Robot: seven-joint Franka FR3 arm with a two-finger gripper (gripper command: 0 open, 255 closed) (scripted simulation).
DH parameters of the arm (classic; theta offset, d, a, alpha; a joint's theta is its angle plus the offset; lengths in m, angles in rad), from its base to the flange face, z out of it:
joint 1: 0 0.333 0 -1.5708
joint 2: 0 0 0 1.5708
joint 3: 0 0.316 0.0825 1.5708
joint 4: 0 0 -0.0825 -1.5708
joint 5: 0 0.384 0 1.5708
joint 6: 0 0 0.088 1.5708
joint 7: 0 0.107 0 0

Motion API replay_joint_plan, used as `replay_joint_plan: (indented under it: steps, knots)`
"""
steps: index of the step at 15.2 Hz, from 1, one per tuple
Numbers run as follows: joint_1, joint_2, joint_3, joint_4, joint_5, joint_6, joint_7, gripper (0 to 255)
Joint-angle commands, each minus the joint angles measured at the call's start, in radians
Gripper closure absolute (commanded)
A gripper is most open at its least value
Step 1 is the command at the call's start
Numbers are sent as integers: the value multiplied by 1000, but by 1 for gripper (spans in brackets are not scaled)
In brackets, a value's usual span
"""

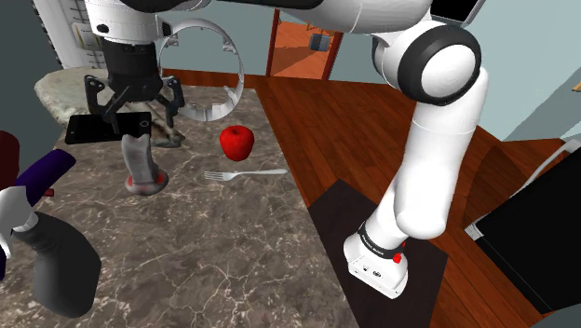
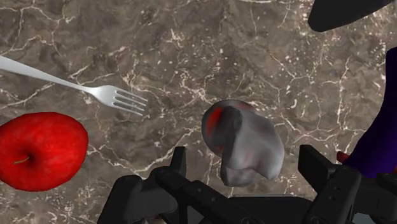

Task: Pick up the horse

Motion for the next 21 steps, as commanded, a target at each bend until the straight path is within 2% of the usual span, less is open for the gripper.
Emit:
replay_joint_plan:
  steps: [1,10,11,21]
  knots:
    - [36,82,2,116,-35,-32,33,0]
    - [26,71,-1,-2,-29,75,21,0]
    - [25,69,-1,-4,-29,75,20,255]
    - [27,71,-1,12,-30,61,22,255]
